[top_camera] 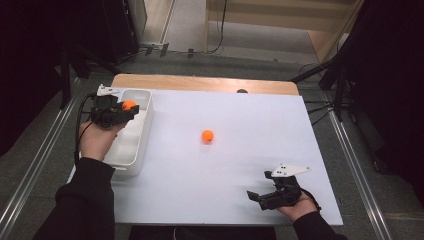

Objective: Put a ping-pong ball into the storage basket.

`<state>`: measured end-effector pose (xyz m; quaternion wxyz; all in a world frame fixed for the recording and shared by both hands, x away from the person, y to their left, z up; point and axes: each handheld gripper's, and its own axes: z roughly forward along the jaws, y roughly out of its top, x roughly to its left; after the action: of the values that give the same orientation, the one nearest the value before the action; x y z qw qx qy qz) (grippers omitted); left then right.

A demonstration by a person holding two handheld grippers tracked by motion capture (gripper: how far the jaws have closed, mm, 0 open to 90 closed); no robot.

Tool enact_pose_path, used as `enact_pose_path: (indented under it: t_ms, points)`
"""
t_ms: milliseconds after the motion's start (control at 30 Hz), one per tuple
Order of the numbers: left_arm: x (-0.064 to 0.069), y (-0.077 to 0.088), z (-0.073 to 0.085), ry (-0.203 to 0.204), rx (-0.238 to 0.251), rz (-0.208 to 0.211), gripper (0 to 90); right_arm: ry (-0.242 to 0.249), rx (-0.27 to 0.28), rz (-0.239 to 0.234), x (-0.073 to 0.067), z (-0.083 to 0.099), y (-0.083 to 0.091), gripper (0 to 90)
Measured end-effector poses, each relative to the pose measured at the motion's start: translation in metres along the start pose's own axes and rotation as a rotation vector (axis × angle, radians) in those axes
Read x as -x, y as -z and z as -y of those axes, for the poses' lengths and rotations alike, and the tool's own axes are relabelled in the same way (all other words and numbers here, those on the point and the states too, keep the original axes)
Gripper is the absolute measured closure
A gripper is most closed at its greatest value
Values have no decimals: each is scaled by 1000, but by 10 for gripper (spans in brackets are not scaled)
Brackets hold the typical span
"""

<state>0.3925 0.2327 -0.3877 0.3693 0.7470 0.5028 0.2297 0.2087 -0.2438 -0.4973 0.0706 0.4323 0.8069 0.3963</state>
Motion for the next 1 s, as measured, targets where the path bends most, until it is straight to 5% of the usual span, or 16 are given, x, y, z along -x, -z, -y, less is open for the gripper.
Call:
enact_pose_path:
  t_ms: [133,500,667,1000]
  points:
    - [-1,-5,0,-21,3,-16,502,0,0,0,0,0,0,0]
    - [-7,-23,2,16,-24,-23,501,-4,-3,-2,0,0,0,0]
    - [-8,-25,4,-6,-22,-31,500,-4,-3,-4,0,0,0,0]
    - [-12,-35,9,33,-64,-45,499,-4,-2,-5,-1,0,0,0]
